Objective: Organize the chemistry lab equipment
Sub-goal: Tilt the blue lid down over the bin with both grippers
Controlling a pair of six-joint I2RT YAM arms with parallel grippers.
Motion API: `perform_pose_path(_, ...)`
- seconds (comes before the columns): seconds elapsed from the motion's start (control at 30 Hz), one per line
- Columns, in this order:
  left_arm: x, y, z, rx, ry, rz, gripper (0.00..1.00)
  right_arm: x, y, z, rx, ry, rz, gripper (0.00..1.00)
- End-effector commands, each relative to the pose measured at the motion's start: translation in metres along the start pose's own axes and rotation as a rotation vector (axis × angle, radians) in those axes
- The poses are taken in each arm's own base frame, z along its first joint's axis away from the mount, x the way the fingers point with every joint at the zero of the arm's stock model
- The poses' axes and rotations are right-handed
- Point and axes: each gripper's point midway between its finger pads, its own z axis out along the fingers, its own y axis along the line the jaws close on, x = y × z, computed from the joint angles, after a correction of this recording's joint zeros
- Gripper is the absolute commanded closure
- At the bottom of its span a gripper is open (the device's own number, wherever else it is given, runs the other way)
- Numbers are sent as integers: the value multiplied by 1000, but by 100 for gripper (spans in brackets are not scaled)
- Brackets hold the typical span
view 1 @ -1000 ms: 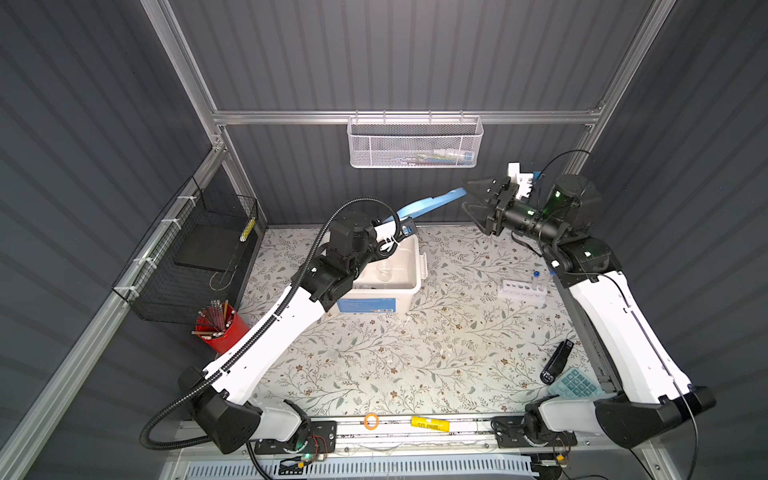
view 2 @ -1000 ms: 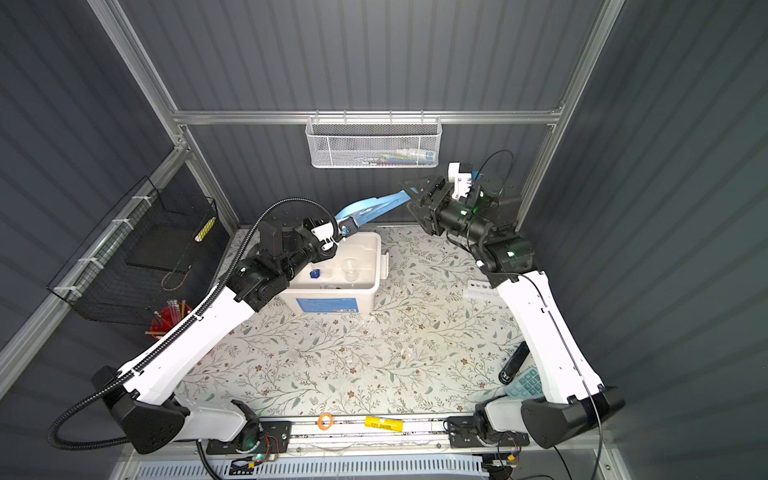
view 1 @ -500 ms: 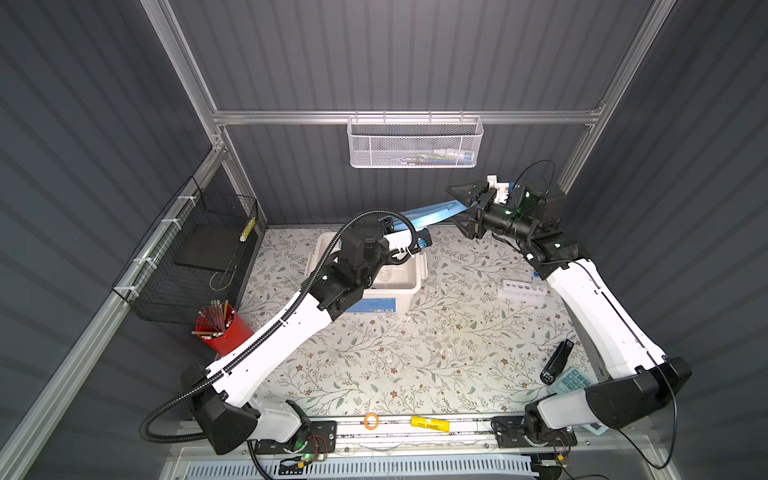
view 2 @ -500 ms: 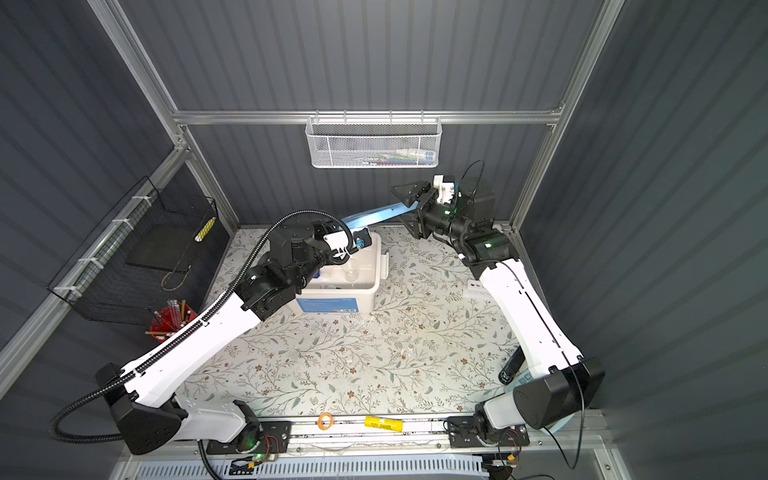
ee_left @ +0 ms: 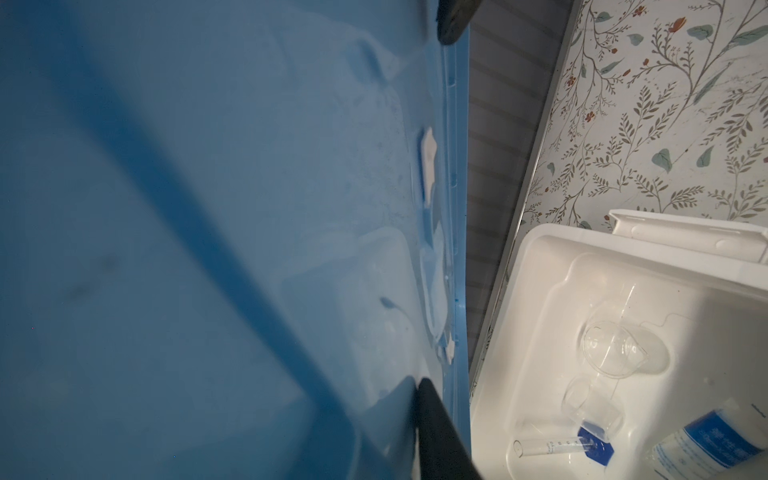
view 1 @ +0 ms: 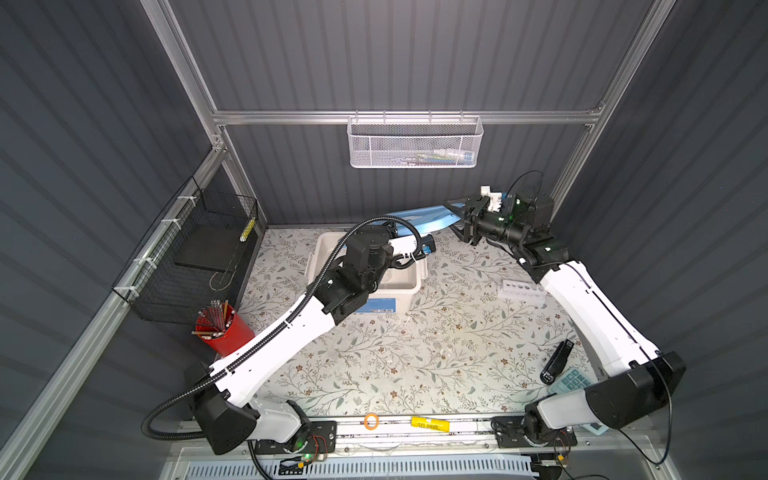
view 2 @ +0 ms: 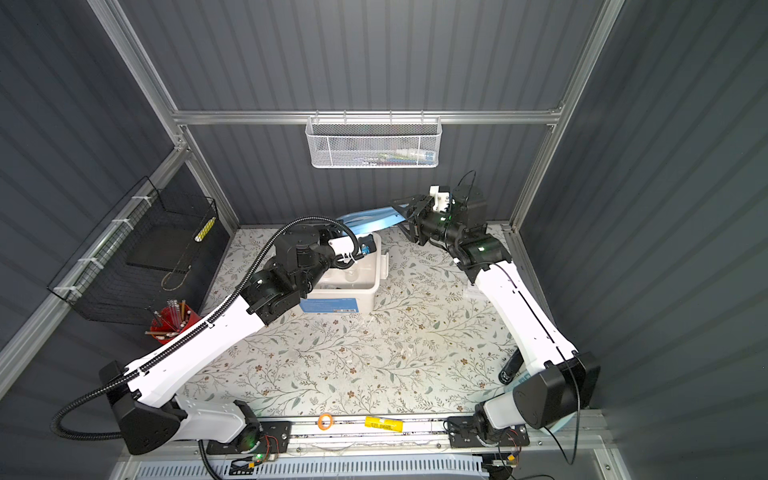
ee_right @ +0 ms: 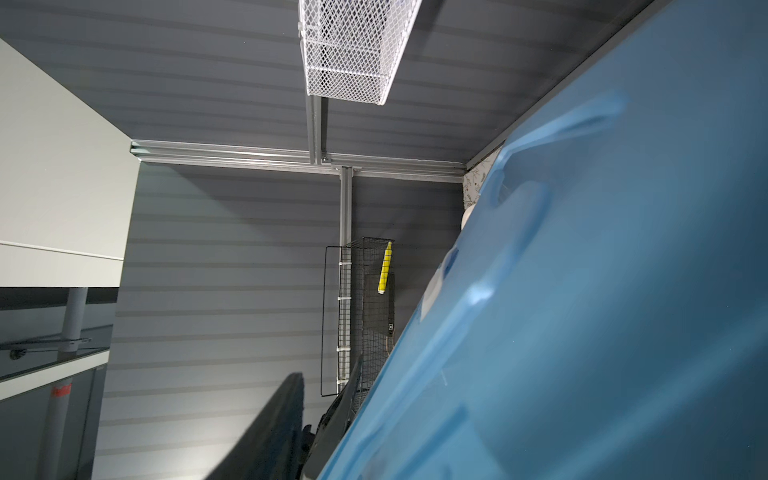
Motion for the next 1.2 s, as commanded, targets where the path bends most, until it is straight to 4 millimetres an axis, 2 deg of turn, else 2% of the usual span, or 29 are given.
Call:
perform_pose_path(0.0, -6, 32, -16, -108, -22, -19, 94, 2, -2, 6, -16, 16, 4, 51)
perform_pose_path(0.17, -9, 31, -17, -107, -24, -3, 78, 2, -8, 8, -9, 20, 15, 59)
perform_pose_path(0.2, -9, 32, -18, -108, -28, -1, 72, 2, -8, 8, -10, 20, 16, 60)
perform_pose_path(0.47, -14, 28, -23, -84, -45, -1, 38, -1, -3, 10, -25, 16, 20, 73)
perform_pose_path(0.6, -17, 28, -27, -74, -64, -13, 13, -3, 0, 8, -26, 6, 22, 76)
perform_pose_path(0.63, -19, 28, -28, -67, -74, -16, 9, -3, 2, 8, -27, 6, 20, 77)
perform_pose_path(0.8, -27, 24, -37, -37, -129, -31, 3, -7, 2, 7, -24, -3, 20, 80)
perform_pose_path(1.17, -53, 33, -76, 28, -302, -138, 1, -20, -2, 5, -19, -21, 8, 85)
